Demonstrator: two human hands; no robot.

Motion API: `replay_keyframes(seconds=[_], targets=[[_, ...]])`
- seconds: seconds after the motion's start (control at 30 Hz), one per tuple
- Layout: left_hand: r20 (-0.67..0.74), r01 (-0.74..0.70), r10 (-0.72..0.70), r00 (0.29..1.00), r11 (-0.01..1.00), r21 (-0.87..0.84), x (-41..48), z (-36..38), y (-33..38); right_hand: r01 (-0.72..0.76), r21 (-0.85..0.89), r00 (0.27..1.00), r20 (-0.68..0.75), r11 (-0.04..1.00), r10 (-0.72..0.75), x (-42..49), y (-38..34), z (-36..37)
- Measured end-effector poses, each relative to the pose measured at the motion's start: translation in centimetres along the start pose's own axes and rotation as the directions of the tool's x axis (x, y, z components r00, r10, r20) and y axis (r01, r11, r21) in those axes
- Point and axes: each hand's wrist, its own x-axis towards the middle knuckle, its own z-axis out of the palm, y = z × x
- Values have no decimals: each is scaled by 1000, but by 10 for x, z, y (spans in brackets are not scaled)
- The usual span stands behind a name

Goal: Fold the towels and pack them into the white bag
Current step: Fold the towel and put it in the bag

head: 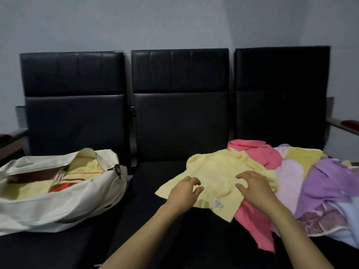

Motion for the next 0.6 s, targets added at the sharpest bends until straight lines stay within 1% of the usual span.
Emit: replay_keyframes(seconds=[0.07, 0.13, 0.3, 0.4, 0.5, 0.6], targets=[[67, -23, 20, 998, 999, 47, 13, 25, 21, -108, -117, 992, 45, 987, 114, -5, 26, -8], [129, -39, 25, 991, 994, 105, 25, 46, 36, -165, -192, 978, 93, 967, 185, -8, 47, -11], [262, -16, -33, 964, 983, 181, 43, 89, 52, -223, -191, 962, 117, 956, 248, -4, 71, -4], [261, 22, -80, 962, 976, 215, 48, 105, 42, -223, -201, 965, 91, 954, 245, 1, 65, 6], [237, -9, -42, 971, 978, 207, 46, 110, 29, -189, -222, 976, 64, 956, 208, 3, 56, 16], [186, 9, -29, 982, 994, 109, 35, 101, 22, -78, -235, 993, 66, 969, 96, 3, 42, 26]])
